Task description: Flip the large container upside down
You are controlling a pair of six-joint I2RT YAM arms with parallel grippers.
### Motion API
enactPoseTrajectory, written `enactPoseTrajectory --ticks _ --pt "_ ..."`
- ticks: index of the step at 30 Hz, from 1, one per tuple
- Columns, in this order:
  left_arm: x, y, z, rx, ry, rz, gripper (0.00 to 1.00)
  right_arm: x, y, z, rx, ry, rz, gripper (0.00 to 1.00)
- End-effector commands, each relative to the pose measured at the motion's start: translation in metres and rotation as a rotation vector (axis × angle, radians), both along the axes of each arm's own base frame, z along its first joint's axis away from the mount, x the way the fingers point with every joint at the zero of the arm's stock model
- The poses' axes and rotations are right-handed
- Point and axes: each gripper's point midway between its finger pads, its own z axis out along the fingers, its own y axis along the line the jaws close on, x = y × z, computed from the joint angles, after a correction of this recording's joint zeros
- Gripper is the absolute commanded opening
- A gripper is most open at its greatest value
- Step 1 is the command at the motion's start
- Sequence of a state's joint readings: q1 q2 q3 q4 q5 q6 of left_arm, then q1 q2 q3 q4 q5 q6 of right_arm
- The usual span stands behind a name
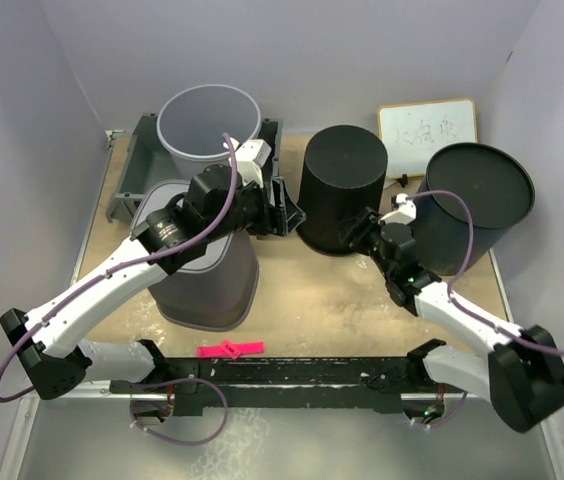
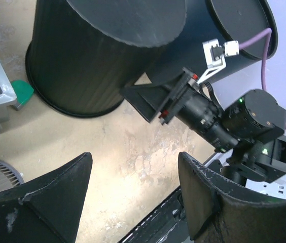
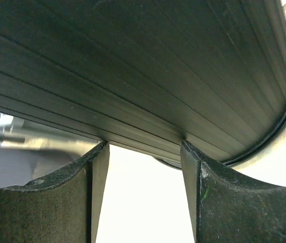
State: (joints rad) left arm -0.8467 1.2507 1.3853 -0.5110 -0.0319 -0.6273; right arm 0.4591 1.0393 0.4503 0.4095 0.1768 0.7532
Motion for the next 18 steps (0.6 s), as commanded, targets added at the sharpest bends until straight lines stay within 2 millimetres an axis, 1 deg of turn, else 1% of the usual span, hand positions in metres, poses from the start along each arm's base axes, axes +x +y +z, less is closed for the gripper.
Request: enactPoseTrajectory --ticks 1,3,4,7,9,12,16,18 --pt "-0.003 0.006 0.03 -0.072 -0.052 0.02 0.66 0.057 -0.011 0.08 0.11 -0.245 -0.203 0.62" --pt "-0.004 0.007 0.031 -0.078 -0.05 0.023 0.66 0.074 -0.01 0.082 0.078 -0.247 -0.233 0.63" --pt "-0.004 0.007 0.031 -0.079 -0.049 0.024 0.66 0.081 -0.005 0.079 0.066 -0.228 -0.226 0.64" --pt "-0.005 0.009 0.032 -0.081 -0.049 0.028 0.66 0.093 0.007 0.076 0.045 -0.195 -0.182 0.67" --pt "-0.005 0.011 0.033 -0.081 -0.052 0.035 0.66 0.091 0.011 0.075 0.042 -0.193 -0.159 0.67" --pt "-0.005 0.013 0.034 -0.084 -0.057 0.042 0.66 0.084 0.008 0.073 0.048 -0.202 -0.153 0.68" --pt "-0.003 0.01 0.034 -0.085 -0.06 0.037 0.66 0.074 0.008 0.07 0.047 -0.21 -0.128 0.68" --pt "-0.003 0.008 0.033 -0.082 -0.058 0.031 0.66 0.073 0.01 0.068 0.046 -0.205 -0.117 0.67"
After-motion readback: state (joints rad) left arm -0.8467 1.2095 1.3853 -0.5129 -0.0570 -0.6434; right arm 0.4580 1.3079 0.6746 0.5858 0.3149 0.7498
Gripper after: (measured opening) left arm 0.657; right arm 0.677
